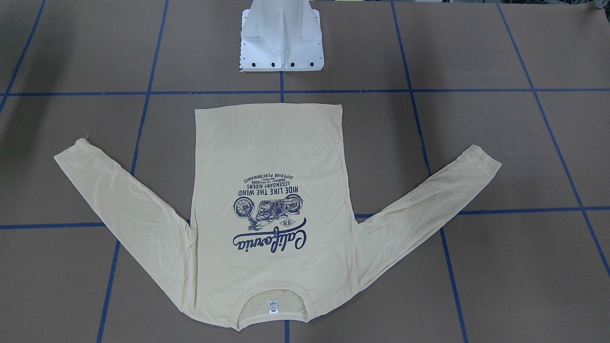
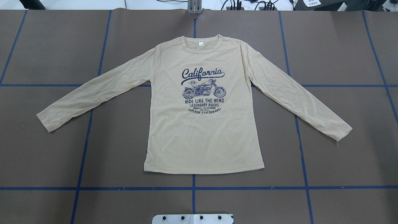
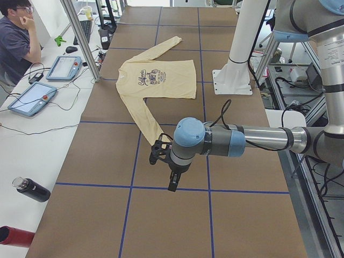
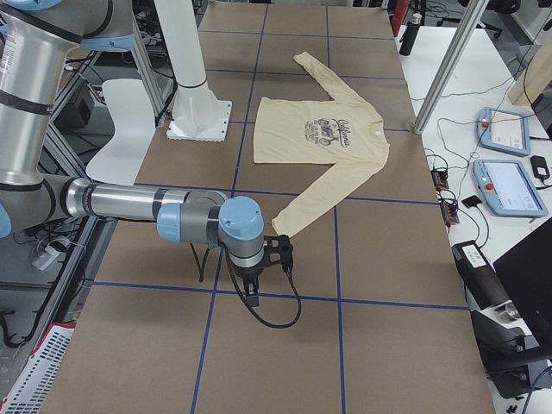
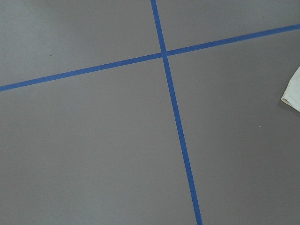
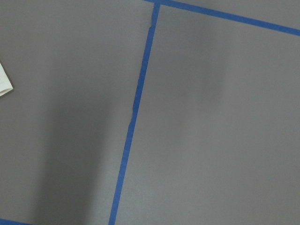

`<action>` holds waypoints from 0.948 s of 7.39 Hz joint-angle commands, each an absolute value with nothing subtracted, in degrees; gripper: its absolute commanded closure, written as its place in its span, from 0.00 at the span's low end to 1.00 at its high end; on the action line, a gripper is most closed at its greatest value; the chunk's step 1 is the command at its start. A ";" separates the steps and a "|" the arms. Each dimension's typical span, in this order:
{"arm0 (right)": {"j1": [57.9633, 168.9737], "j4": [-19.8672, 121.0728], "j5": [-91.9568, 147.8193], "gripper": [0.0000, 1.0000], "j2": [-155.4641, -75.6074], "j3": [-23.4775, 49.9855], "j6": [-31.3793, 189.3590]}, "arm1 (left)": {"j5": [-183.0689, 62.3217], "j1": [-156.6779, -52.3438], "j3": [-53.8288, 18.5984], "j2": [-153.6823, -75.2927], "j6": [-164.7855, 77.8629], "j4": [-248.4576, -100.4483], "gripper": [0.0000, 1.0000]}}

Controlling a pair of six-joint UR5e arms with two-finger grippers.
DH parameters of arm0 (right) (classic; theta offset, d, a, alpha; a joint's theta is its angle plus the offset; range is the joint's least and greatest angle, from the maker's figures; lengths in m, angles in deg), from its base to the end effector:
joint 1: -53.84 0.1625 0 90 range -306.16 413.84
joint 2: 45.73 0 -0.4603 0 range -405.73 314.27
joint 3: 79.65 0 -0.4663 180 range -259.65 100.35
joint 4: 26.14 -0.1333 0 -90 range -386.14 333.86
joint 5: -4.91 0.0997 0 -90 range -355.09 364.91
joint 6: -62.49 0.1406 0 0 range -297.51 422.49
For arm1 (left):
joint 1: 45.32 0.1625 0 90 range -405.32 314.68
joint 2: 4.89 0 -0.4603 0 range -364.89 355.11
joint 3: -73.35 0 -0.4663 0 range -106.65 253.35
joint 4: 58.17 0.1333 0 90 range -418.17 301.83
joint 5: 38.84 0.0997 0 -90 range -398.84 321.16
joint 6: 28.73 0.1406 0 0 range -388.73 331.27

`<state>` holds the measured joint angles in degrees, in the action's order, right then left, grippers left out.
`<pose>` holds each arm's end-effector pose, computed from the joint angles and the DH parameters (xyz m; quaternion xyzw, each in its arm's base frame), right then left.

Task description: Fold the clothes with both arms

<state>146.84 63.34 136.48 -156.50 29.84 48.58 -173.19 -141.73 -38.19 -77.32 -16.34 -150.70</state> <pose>0.0610 -0.3986 0.7098 0.0460 -0.3519 -0.0865 0.9309 -0.0835 -0.4300 0.6577 0.1133 0.3632 0.0696 0.9222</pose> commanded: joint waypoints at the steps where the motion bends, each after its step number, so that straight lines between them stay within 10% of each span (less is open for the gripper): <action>1: 146.83 63.24 136.48 0.00 -156.03 29.95 48.25 | -173.40 -141.73 -41.59 -77.32 -16.69 -150.72 0.00; 7: 146.91 48.56 141.13 0.00 -151.56 28.36 49.48 | -173.05 -141.73 -40.73 -86.71 -17.04 -161.30 0.00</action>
<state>146.87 50.24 139.89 -152.28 28.79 49.16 -173.14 -141.73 -41.25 -85.05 -16.98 -155.82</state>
